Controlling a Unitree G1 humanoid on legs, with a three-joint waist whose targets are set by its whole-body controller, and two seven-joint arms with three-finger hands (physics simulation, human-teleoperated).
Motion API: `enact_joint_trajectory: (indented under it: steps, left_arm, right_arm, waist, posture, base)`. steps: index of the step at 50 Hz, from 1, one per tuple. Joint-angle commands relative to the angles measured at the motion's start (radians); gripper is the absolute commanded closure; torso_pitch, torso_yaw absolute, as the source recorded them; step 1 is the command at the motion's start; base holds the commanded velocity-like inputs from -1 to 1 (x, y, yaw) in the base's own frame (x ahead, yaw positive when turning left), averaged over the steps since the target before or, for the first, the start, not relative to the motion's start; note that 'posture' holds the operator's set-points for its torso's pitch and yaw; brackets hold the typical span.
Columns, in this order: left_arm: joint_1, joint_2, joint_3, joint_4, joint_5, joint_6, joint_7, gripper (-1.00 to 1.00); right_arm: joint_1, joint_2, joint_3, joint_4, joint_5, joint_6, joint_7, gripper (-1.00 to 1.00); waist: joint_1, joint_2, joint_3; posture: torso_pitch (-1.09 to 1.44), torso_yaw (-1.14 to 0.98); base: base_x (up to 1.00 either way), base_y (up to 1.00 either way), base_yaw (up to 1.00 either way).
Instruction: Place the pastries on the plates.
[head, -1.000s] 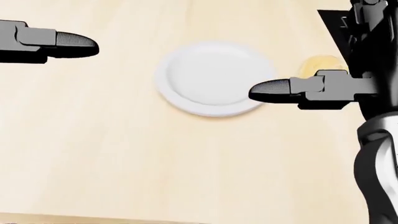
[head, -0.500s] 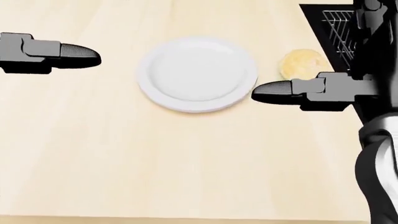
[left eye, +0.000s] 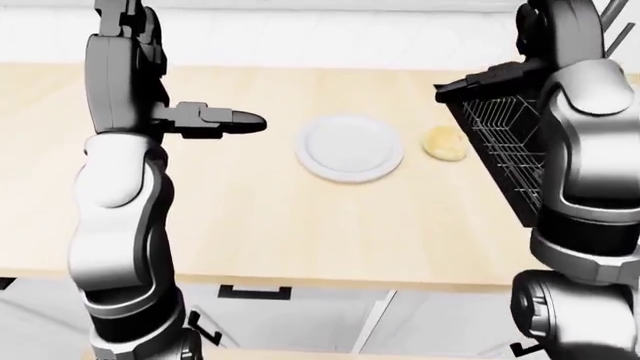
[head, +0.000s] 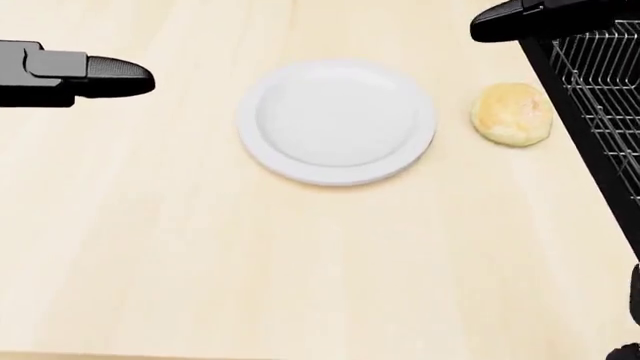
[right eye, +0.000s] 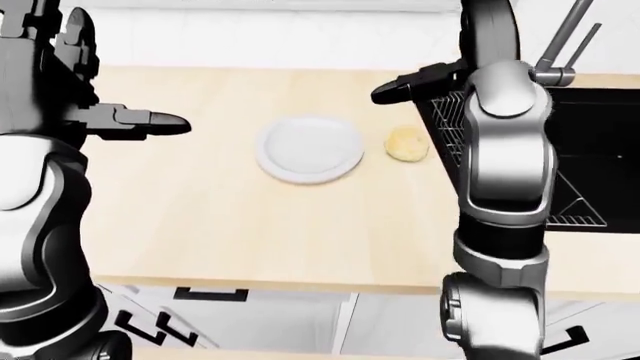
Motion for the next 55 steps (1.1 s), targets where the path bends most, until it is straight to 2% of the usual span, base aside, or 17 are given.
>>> enact_joint_trajectory:
  steps: [1, 5, 10, 16, 20, 24, 38, 55]
  left_arm:
    - [-0.031, 0.009, 0.004, -0.023, -0.008, -0.024, 0.008, -1.00]
    - [-0.023, 0.011, 0.005, -0.023, -0.015, -0.028, 0.014, -1.00]
    - [-0.020, 0.009, -0.001, -0.008, -0.015, -0.041, 0.017, -1.00]
    - [-0.025, 0.003, -0.004, -0.001, -0.025, -0.039, 0.023, -1.00]
    - [-0.021, 0.004, -0.003, -0.007, -0.026, -0.035, 0.022, -1.00]
    - [-0.025, 0.006, -0.004, -0.005, -0.026, -0.032, 0.022, -1.00]
    - [-0.036, 0.005, -0.007, 0.015, -0.024, -0.042, 0.019, -1.00]
    - [-0.014, -0.003, -0.007, 0.018, -0.021, -0.053, 0.015, -1.00]
  right_arm:
    - [-0.058, -0.019, -0.003, 0.038, -0.042, -0.066, 0.041, -1.00]
    - [-0.096, -0.032, 0.014, 0.169, -0.104, -0.133, 0.101, -1.00]
    - [-0.135, -0.049, 0.006, 0.340, -0.152, -0.254, 0.156, -1.00]
    - [-0.232, -0.075, 0.013, 0.586, -0.185, -0.399, 0.221, -1.00]
    - [-0.306, -0.091, 0.025, 0.857, -0.225, -0.561, 0.192, -1.00]
    - [-0.352, -0.087, 0.043, 1.012, -0.258, -0.640, 0.188, -1.00]
    - [-0.413, -0.030, 0.069, 1.180, -0.310, -0.728, 0.229, -1.00]
    - [-0.414, -0.013, 0.084, 1.209, -0.377, -0.697, 0.320, -1.00]
  waist:
    - [0.000, 0.001, -0.026]
    - [-0.002, 0.003, -0.027]
    - [-0.002, 0.005, -0.027]
    - [-0.004, 0.007, -0.027]
    - [-0.008, 0.010, -0.027]
    - [-0.009, 0.010, -0.029]
    - [-0.007, 0.012, -0.026]
    - [-0.005, 0.012, -0.030]
  posture:
    - [0.00, 0.00]
    - [0.00, 0.00]
    - [0.00, 0.00]
    - [0.00, 0.00]
    - [0.00, 0.00]
    - [0.00, 0.00]
    - [0.00, 0.00]
    - [0.00, 0.00]
  base:
    - [0.00, 0.00, 0.00]
    - [0.00, 0.00, 0.00]
    - [0.00, 0.00, 0.00]
    - [0.00, 0.00, 0.00]
    - [0.00, 0.00, 0.00]
    - [0.00, 0.00, 0.00]
    - [0.00, 0.00, 0.00]
    - [0.00, 0.00, 0.00]
